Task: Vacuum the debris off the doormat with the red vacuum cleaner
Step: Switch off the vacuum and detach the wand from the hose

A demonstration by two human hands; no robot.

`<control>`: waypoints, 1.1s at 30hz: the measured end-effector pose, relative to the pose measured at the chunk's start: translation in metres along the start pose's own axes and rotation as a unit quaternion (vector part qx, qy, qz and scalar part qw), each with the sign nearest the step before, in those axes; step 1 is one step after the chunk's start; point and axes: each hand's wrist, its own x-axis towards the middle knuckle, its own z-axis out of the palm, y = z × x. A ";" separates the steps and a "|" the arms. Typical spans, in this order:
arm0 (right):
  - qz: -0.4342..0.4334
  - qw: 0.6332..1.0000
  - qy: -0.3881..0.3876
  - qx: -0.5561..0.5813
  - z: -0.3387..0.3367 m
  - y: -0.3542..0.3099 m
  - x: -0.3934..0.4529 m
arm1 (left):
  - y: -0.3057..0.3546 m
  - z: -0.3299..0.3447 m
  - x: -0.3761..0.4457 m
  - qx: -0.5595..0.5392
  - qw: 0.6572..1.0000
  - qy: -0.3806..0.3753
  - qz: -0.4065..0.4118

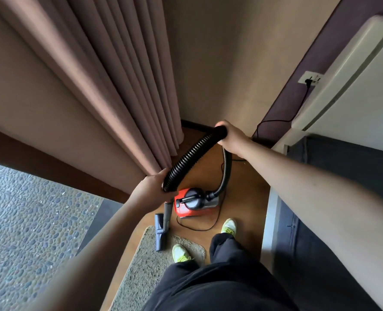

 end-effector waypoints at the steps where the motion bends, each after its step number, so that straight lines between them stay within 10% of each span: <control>1: -0.008 1.000 0.001 0.008 -0.001 0.000 0.008 | 0.005 0.001 0.003 -0.003 1.000 0.001 -0.009; 8: -0.058 0.996 -0.044 0.060 -0.013 -0.011 0.044 | 0.040 0.014 0.027 -0.044 0.998 -0.016 -0.029; 19: 0.088 0.970 -0.099 0.202 -0.017 0.017 0.060 | 0.074 0.026 0.069 -0.001 0.999 -0.019 -0.050; 26: 0.279 0.725 -0.143 0.613 -0.026 0.012 0.062 | 0.093 0.033 0.094 0.019 0.999 -0.023 -0.044; 33: 0.233 0.710 -0.100 0.657 -0.059 0.000 0.073 | 0.125 0.026 0.129 0.007 0.999 -0.027 -0.019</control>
